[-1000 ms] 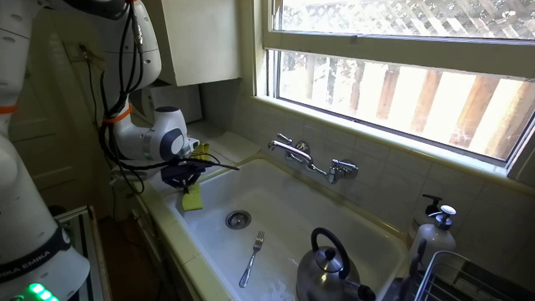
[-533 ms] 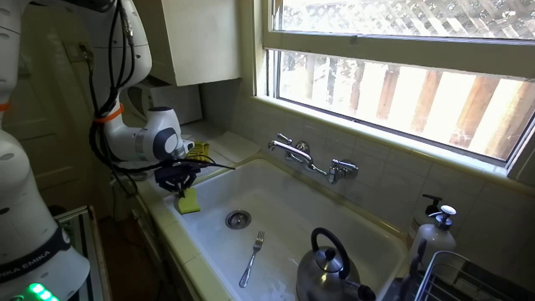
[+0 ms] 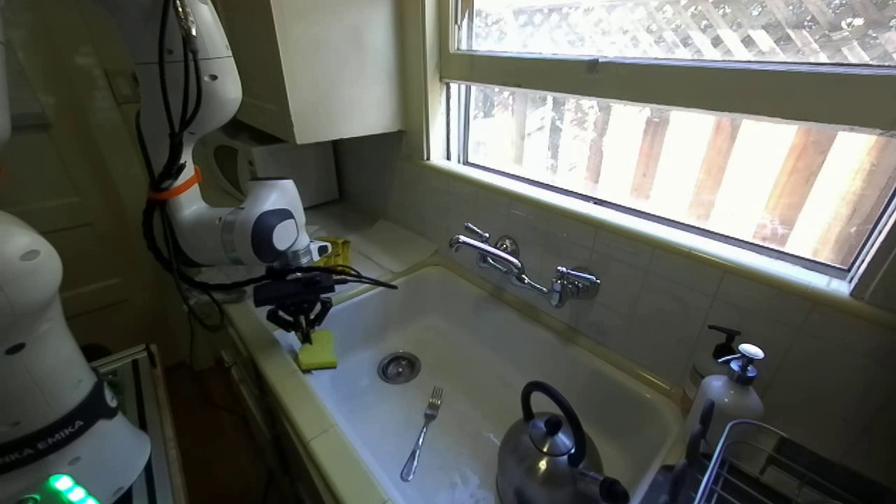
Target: Use the sponge to clean the sides of the sink
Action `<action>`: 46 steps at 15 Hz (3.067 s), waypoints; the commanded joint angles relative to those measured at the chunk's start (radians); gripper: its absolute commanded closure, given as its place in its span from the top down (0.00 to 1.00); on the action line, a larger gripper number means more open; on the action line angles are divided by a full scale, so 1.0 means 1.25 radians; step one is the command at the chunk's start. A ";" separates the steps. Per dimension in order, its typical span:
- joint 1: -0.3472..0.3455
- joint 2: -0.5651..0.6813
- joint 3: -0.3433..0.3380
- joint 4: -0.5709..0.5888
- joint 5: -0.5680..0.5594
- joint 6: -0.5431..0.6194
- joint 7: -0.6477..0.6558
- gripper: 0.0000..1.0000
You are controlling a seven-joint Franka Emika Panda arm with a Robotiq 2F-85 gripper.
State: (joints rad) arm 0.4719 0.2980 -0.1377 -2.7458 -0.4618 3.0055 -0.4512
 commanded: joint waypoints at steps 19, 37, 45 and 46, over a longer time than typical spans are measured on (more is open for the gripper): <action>-0.227 -0.020 -0.143 -0.012 -0.117 -0.153 0.177 0.01; -0.263 0.064 -0.412 0.016 -0.178 0.058 0.242 0.01; -0.372 0.121 -0.405 0.041 -0.093 0.154 0.193 0.01; -0.375 0.121 -0.410 0.044 -0.079 0.154 0.186 0.01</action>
State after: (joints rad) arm 0.0483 0.4169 -0.6538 -2.6956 -0.6144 3.1694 -0.1804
